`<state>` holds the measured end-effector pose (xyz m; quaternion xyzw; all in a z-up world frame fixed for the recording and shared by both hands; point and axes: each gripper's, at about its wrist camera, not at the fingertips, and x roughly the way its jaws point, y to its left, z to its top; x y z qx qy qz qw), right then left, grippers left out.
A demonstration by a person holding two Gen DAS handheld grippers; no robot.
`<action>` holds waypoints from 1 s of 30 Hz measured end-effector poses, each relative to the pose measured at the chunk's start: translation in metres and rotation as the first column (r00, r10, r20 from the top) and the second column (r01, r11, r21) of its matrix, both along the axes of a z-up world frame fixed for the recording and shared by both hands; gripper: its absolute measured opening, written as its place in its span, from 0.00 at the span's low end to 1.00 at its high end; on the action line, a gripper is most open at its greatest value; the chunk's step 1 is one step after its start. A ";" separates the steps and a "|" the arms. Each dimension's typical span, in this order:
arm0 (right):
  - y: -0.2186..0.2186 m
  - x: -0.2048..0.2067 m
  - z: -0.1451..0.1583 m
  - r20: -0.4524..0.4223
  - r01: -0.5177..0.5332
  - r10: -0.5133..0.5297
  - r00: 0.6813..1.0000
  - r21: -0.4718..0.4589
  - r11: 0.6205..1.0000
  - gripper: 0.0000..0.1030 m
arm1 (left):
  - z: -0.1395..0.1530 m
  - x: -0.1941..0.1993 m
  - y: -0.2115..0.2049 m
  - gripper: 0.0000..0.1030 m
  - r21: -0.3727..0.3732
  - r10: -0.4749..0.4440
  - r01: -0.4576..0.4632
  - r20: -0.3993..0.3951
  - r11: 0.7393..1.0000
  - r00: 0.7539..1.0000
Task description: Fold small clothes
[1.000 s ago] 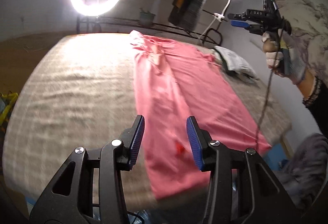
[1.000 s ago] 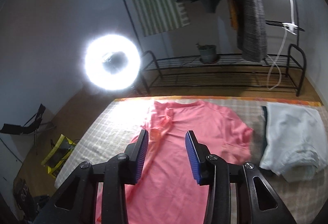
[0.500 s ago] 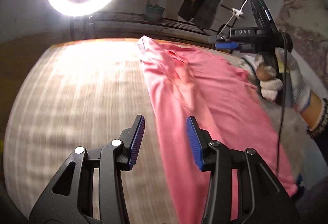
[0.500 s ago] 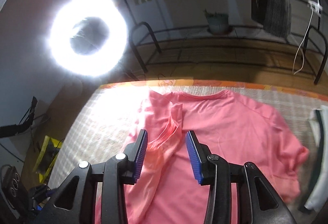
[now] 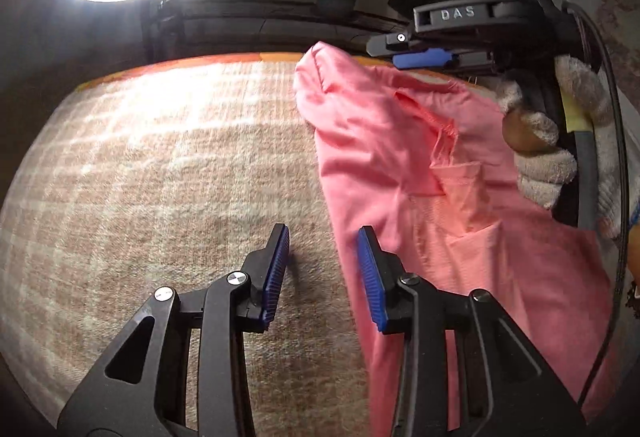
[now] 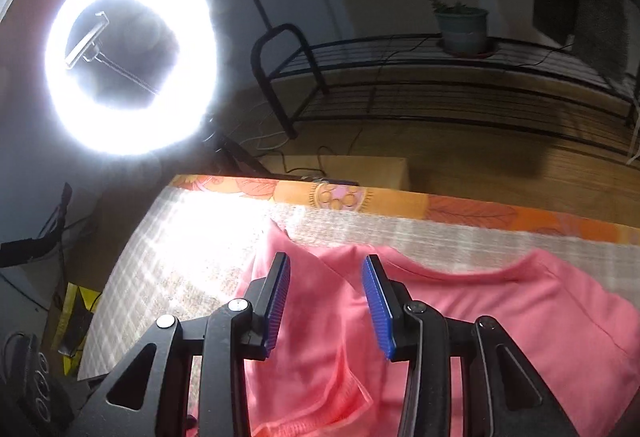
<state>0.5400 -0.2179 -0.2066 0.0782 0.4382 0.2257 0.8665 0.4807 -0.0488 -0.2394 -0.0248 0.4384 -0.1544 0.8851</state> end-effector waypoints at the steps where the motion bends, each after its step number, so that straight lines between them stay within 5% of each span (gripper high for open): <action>1: 0.005 0.004 -0.004 -0.007 -0.021 0.021 1.000 -0.008 1.000 0.39 | 0.000 0.000 0.000 0.35 -0.007 0.001 -0.001 0.010 1.000 1.000; 8: 0.018 0.016 -0.025 -0.025 -0.050 0.048 0.999 -0.056 0.997 0.38 | -0.001 -0.004 0.005 0.35 -0.031 -0.004 0.004 0.007 1.000 1.000; 9: 0.021 0.015 -0.026 -0.025 -0.059 0.057 0.998 -0.071 0.996 0.34 | 0.000 -0.003 0.004 0.35 -0.032 -0.004 0.004 0.007 0.999 1.000; 11: 0.024 0.012 -0.025 -0.029 -0.085 0.083 0.996 -0.089 0.992 0.04 | -0.001 0.001 0.005 0.35 -0.037 -0.004 0.004 0.006 0.999 1.000; 17: 0.027 0.011 -0.011 0.060 -0.026 0.043 0.997 -0.265 0.964 0.00 | 0.000 0.004 0.005 0.35 -0.029 0.000 0.001 0.009 1.000 1.000; 19: 0.018 0.013 -0.007 0.065 0.018 -0.002 0.998 -0.246 0.969 0.00 | -0.001 0.005 0.004 0.35 -0.027 -0.001 0.001 0.009 1.000 1.000; 21: 0.008 0.012 0.000 0.051 0.021 -0.012 0.999 -0.171 0.985 0.31 | -0.002 0.006 0.002 0.35 -0.032 0.000 0.000 0.003 0.999 1.000; 22: 0.004 0.011 0.001 0.034 0.020 -0.015 0.999 -0.145 0.989 0.62 | -0.002 0.005 0.003 0.35 -0.033 0.000 0.000 0.003 0.999 1.000; 23: -0.002 0.007 0.003 0.031 0.026 -0.022 0.999 -0.111 0.993 0.65 | -0.002 0.006 0.003 0.35 -0.032 0.000 0.000 0.002 0.999 1.000; 25: -0.013 -0.005 0.008 0.040 0.035 -0.032 0.999 -0.084 0.996 0.53 | -0.002 0.006 0.002 0.35 -0.029 -0.001 0.001 0.003 1.000 1.000; 30: -0.022 -0.021 -0.012 -0.064 0.023 -0.032 0.997 -0.141 0.990 0.42 | -0.001 0.005 -0.003 0.35 -0.017 -0.003 0.003 0.005 1.000 1.000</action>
